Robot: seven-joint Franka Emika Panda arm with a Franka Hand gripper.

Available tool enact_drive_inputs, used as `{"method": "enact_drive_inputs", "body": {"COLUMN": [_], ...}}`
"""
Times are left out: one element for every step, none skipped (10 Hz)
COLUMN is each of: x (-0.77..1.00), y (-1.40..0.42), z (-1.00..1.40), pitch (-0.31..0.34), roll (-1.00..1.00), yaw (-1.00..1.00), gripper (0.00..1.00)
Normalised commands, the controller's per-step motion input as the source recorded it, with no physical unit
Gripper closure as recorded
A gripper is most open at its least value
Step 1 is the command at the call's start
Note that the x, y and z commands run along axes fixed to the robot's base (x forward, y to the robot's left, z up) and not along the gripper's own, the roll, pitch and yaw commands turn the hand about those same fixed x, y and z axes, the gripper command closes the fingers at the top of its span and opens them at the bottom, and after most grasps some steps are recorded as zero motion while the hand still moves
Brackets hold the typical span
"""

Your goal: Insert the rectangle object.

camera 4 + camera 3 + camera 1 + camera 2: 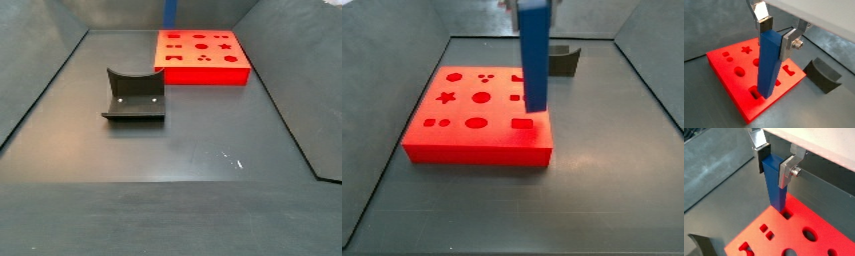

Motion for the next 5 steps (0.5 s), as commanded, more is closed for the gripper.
{"method": "enact_drive_inputs", "body": {"x": [-0.15,-0.12,-0.09,-0.01,0.0], "y": [0.0,-0.01,-0.05,-0.1,-0.16], "z": [-0.29,-0.23,-0.2,-0.19,-0.18], "pitch": [-0.041,-0.039,-0.031,-0.029,-0.023], "roll": [0.02,0.01,0.0,0.0,0.0], "yaw": [0.0,0.0,0.0,0.0,-0.04], "gripper": [1.0,1.0,1.0,1.0,1.0]}}
